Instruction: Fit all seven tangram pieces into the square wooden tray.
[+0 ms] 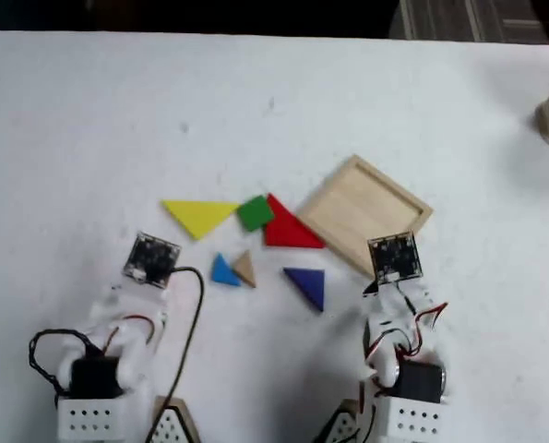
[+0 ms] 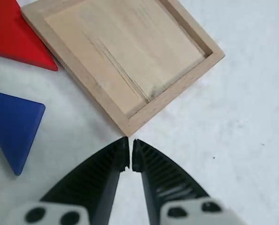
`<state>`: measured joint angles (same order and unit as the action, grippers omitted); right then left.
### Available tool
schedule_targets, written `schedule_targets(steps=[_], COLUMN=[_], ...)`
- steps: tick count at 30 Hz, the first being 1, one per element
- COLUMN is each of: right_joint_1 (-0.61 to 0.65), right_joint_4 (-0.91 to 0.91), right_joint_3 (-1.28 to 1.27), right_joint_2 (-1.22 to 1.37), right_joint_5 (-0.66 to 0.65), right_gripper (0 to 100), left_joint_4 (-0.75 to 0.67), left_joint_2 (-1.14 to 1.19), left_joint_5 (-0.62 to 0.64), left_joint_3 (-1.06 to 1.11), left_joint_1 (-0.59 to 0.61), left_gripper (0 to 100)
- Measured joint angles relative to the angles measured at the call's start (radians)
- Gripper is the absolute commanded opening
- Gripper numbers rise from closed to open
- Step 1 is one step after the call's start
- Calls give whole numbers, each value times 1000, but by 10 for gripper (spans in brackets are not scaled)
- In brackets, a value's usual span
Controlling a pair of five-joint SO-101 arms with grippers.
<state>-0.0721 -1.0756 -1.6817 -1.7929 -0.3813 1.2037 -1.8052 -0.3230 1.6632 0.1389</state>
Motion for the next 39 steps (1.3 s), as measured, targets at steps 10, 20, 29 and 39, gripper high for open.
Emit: schedule_targets(steps=[10,20,29,39], right_joint_1=[6,6,-57,-89], right_joint_4=[0,0,34,52], right_joint_3=[0,0,0,75], right_joint_2=[0,0,0,0], right_joint_5=[2,2,40,35], right_gripper=[18,18,18,19], left_joint_4=[-101,-101,-195,-361], left_joint_2=[3,275,867,1010], left_joint_5=[0,117,305,336], left_joint_3=[-94,-485,-586,-523], left_joint_1=[-17,2,-29,-32], left_gripper=[24,24,24,178])
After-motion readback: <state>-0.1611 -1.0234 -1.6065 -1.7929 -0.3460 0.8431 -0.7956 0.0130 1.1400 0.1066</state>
